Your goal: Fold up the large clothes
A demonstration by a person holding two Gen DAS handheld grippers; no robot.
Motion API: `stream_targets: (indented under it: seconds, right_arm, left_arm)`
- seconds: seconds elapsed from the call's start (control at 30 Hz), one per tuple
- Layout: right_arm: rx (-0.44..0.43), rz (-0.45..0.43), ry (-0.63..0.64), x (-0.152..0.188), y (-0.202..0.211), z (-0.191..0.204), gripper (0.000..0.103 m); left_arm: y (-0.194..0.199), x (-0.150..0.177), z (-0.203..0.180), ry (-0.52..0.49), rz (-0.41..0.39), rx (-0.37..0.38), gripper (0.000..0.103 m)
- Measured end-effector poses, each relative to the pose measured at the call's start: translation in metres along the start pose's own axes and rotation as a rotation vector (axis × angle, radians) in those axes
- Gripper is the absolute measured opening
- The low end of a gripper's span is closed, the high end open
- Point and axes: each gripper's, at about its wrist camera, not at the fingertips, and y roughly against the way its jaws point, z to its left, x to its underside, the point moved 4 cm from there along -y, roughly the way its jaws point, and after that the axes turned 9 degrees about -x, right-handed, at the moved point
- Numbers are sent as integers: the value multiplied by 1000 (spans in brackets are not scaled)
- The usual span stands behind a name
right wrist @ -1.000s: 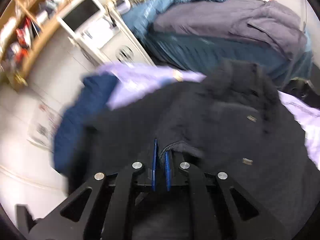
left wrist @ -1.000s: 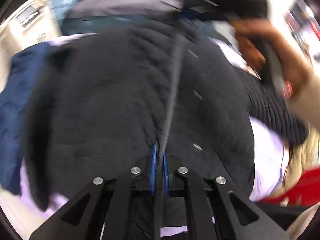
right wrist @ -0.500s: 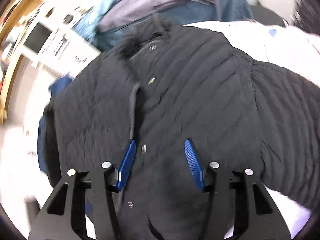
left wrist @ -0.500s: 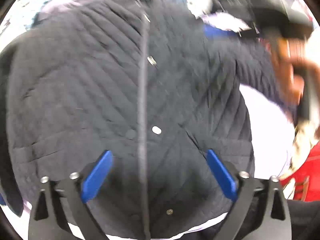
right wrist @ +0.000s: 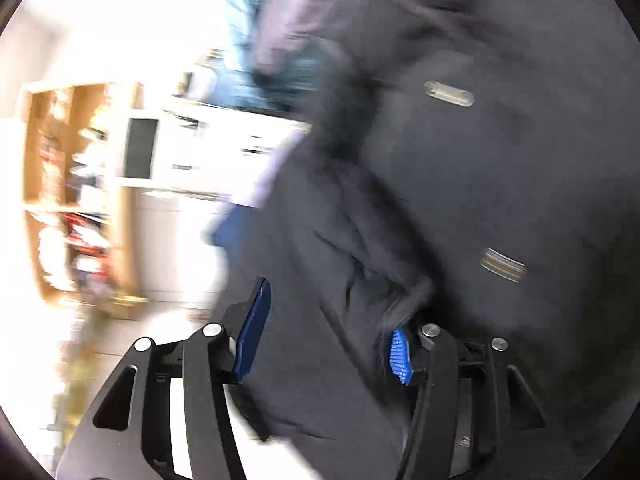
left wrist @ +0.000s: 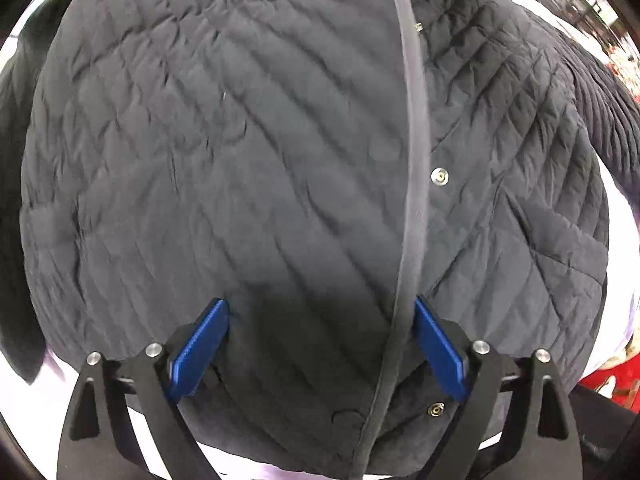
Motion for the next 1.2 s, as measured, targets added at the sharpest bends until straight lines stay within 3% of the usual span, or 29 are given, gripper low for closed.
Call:
stream_targets:
  seconds: [0.03,0.07,0.2,0.27,0.33,0.37,0.4,0.5,0.6,0.67,0.77,0.83,0.9,0.97,1.0,1.03,1.1,1.2]
  right_arm:
    - [-81,-14,1,-10,-4,21,54]
    - [-87,-16,31,-17,-10,43,54]
    - [6,2,394,-7,-20,143,54]
    - [176,-111,706,16,-8,185,54]
    - [436,-239,849,20,2,183,55]
    - [611,-217,816,13,0,159,62]
    - [761,-133,716,4,-1,123,62]
    - [929,-89,488,-1,34,49,52]
    - [880,-134,456,7,59,41,52]
    - [809,-135,556,18,53,61,53]
    - [725,-12,759,43,8,92,67]
    - [677,124,940,73,-30,104,68]
    - [721,224,1066,93,-61,97,72]
    - [885,352,1016,90,-85,45,72]
    - [959,413,933,84,-86,9,72]
    - [978,439,879,81,-83,-11,72]
    - [914,405,836,79,-69,-18,73]
    - [845,336,795,82,-44,5,73]
  left_arm:
    - [-1,1,1,24,2,9,89]
    - [-2,2,2,39,3,15,89]
    - [4,-4,-3,5,-43,-15,89]
    - [4,-12,-13,-28,-39,-27,89]
    - [-2,-18,-14,2,4,1,90]
    - [-6,-19,-13,17,20,15,90]
    - [-7,-20,-13,15,27,24,90]
    - [-4,-19,-12,-34,49,41,90]
    - [4,-6,-8,-103,96,72,90]
    - [5,14,-3,-136,138,78,91]
    - [-2,37,0,-185,195,51,91]
    - [-3,41,1,-185,199,54,91]
    - [-1,41,3,-174,194,60,91]
    - [4,48,9,-160,190,58,91]
    - [7,47,12,-147,181,48,91]
    - [15,49,25,-138,170,43,91]
    - [38,49,36,-107,113,35,91]
    - [70,42,40,-66,1,16,91]
